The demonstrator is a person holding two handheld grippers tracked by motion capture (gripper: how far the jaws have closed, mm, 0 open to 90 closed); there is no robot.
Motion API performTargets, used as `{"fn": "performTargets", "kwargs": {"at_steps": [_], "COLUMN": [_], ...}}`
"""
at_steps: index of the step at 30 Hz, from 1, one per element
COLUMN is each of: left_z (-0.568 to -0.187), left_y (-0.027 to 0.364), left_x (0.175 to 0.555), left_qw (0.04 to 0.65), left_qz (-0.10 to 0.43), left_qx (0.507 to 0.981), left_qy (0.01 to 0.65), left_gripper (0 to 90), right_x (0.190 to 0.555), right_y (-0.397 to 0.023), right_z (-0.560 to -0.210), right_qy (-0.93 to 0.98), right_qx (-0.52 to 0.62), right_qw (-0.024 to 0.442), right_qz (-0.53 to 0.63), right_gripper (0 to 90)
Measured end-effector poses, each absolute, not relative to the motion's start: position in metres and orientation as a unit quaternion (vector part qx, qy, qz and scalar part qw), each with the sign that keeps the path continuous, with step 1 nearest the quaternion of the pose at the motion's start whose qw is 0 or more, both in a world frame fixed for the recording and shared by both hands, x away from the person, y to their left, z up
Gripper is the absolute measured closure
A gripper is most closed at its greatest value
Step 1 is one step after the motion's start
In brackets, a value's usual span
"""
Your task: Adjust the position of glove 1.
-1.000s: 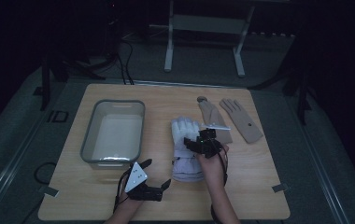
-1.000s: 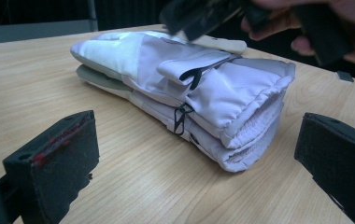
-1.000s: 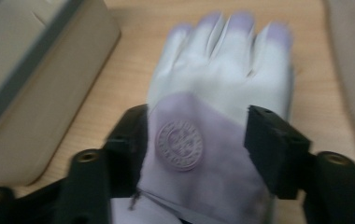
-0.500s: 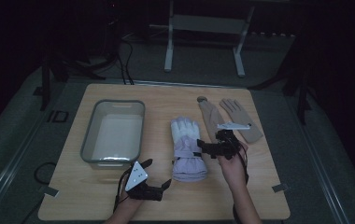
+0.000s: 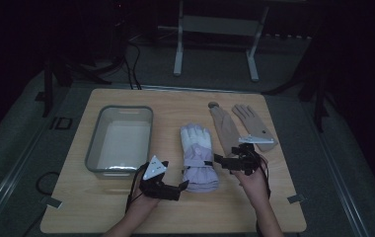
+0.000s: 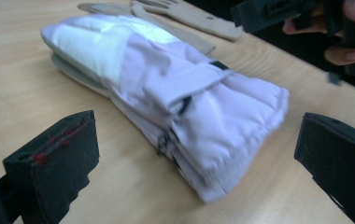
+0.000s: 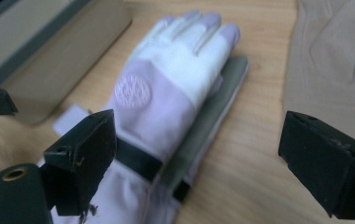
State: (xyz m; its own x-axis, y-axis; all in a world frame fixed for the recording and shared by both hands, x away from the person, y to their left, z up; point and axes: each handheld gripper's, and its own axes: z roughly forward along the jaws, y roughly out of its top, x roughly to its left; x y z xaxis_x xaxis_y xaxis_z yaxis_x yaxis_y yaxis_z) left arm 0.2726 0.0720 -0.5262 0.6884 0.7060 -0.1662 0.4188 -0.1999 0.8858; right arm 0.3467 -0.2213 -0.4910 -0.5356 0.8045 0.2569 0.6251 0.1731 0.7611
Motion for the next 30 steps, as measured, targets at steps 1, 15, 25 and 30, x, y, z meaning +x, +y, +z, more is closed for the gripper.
{"fn": "performTargets", "kwargs": {"at_steps": [1,15,25,30], "left_z": [-0.524,-0.541,-0.556,-0.564], "left_y": [0.069,0.051,0.046,0.049], "left_x": [0.277,0.303,0.305,0.306], "left_qw": [0.509,0.457,0.436,0.433], "left_qz": [0.136,0.087,0.064,0.04], "left_qx": [0.765,0.778,0.791,0.787], "left_qy": [0.37,0.422,0.424,0.437], "left_gripper": [0.2,13.7,14.3,14.5], "right_x": [0.349,0.37,0.373,0.377], "right_y": [-0.219,-0.19,-0.186,-0.188], "right_z": [-0.491,-0.513,-0.545,-0.551], "right_qy": [0.759,0.782,0.786,0.782], "right_qx": [0.467,0.477,0.503,0.498], "right_qw": [0.089,0.048,0.006,-0.045], "right_qz": [0.445,0.399,0.359,0.373], "right_gripper": [11.4,33.7,26.6,43.8]}}
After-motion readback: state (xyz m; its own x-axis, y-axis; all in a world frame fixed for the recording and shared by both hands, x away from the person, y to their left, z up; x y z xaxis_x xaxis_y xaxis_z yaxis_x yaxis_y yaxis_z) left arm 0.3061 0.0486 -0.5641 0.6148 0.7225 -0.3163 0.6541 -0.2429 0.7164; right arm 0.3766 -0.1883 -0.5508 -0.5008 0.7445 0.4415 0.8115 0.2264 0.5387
